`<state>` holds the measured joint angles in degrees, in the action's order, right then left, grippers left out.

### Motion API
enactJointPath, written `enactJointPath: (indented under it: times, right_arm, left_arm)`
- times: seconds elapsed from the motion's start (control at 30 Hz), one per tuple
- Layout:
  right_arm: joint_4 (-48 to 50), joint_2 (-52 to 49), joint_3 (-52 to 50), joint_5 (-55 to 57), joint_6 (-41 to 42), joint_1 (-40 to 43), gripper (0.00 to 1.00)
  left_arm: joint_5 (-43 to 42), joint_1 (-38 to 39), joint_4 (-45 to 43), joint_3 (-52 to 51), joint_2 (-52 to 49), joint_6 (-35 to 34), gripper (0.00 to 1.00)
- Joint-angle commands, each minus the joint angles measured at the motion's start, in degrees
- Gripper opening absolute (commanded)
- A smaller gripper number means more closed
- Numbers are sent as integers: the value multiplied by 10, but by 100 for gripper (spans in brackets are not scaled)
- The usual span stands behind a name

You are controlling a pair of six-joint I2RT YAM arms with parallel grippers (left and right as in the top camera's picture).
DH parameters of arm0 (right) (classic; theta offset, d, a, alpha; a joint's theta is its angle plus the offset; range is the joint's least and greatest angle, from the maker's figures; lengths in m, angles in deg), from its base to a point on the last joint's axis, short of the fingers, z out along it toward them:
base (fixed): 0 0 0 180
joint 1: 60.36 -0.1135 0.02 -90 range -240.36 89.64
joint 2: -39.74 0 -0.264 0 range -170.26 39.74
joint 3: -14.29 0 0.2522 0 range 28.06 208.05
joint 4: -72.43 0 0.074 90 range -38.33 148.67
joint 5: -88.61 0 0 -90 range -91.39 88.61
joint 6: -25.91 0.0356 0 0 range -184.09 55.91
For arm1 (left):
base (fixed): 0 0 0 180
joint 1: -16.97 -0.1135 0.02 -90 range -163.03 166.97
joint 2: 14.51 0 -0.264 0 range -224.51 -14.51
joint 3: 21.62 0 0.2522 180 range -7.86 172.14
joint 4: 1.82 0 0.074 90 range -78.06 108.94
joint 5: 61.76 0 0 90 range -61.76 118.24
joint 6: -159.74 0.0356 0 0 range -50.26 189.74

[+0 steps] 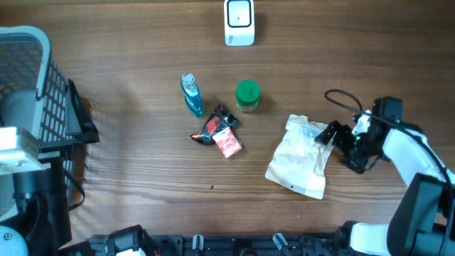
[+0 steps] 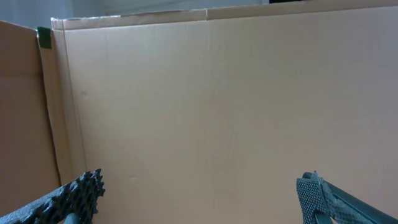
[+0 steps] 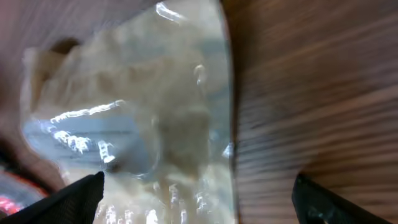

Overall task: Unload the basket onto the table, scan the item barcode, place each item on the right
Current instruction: 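Lift the food bag with the right gripper and drag it left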

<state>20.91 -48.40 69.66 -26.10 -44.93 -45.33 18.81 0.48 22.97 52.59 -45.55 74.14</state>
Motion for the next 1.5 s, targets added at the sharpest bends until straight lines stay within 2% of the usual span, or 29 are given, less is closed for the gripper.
enactJointPath:
  times: [0.0,0.1,0.17,0.3,0.5,0.6,0.73,0.8,0.9,1.0,1.13,1.23,1.33,1.4,1.47]
  right_arm:
    - [70,-6,-89,-77,-9,-1,100]
    - [135,-6,-156,-134,7,-1,100]
    - [146,-6,-174,-155,17,-1,100]
    - [150,-6,-179,-158,18,-1,100]
    - [103,-6,-181,-159,49,-1,100]
    - [160,-6,-200,-171,34,-1,100]
    - [299,-6,-256,-218,35,-1,100]
    - [336,-6,-272,-220,35,-1,100]
    - [439,-6,-296,-292,30,-7,100]
    - [496,-6,-298,-311,76,-49,100]
    - [589,-6,-298,-317,202,-152,100]
    - [760,-6,-298,-383,288,-191,100]
    - [860,-6,-298,-429,349,-191,100]
    - [873,-6,-298,-438,387,-191,100]
    - [832,-6,-298,-419,381,-191,99]
  left_arm:
    - [5,2,-4,-2,3,-3,100]
    - [6,2,-4,-2,3,-3,100]
    - [5,2,-4,-2,3,-3,100]
    - [6,2,-4,-2,3,-3,100]
    - [5,2,-4,-2,3,-3,100]
    - [5,2,-6,-2,3,-3,100]
    - [5,2,-6,-2,3,-3,100]
    - [5,2,-6,-2,3,-3,100]
    - [5,2,-6,-2,3,-3,100]
    - [5,2,-5,-2,3,-3,100]
    - [5,2,-5,-2,3,-3,100]
    - [5,2,-5,-2,3,-3,100]
    - [5,2,-3,-2,3,-3,100]
    - [5,2,-3,-2,3,-3,100]
    - [5,2,-3,-2,3,-3,100]
